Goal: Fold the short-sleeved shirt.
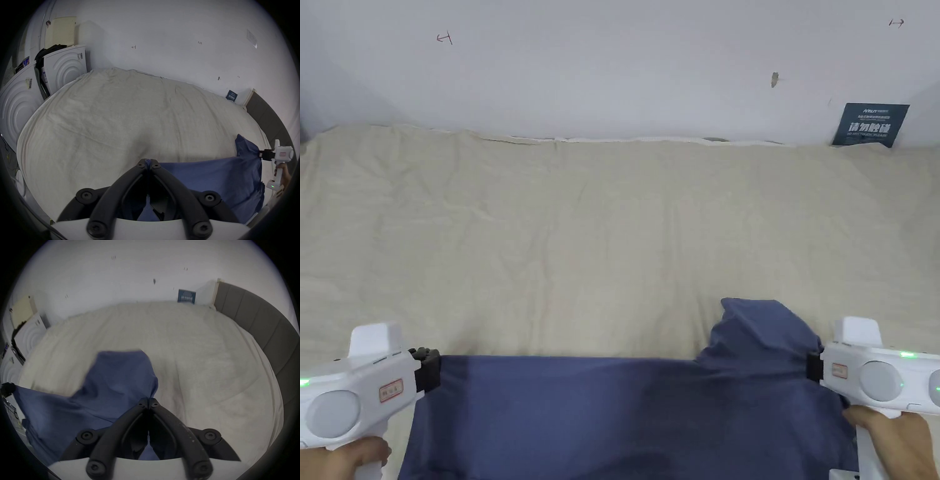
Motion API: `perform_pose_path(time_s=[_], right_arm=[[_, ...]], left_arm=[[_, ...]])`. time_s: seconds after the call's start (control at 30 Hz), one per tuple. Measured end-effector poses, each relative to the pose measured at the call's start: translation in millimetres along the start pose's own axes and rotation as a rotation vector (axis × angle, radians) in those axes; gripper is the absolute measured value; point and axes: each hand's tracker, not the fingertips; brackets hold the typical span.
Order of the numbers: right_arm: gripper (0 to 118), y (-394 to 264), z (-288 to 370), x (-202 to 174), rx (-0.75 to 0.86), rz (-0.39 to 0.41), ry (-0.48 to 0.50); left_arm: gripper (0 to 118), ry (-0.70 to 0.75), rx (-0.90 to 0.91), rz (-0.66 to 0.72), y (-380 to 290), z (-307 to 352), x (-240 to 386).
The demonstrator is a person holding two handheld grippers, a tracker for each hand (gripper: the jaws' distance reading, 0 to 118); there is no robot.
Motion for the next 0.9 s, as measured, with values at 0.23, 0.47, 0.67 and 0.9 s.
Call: perform_pose_path(time_s=[0.23, 0.47, 0.67, 0.9], right_arm=[[2, -28, 114, 26, 0.184, -0.008, 0.111], [2, -94, 177, 50, 0.225, -0.033, 0.156], [2, -164, 176, 60, 0.126, -0.05, 0.125], [2, -226, 121, 70, -0.04, -0.096, 0.037]], left_arm=[[2, 0.022, 0.029, 0.007, -16, 49, -3], [2, 0.037, 0.02, -0.001, -57, 94, -18], [2, 0.072, -0.081, 0.004, -111, 89, -42], [2, 0.124, -0.188, -0.031, -167, 86, -26]])
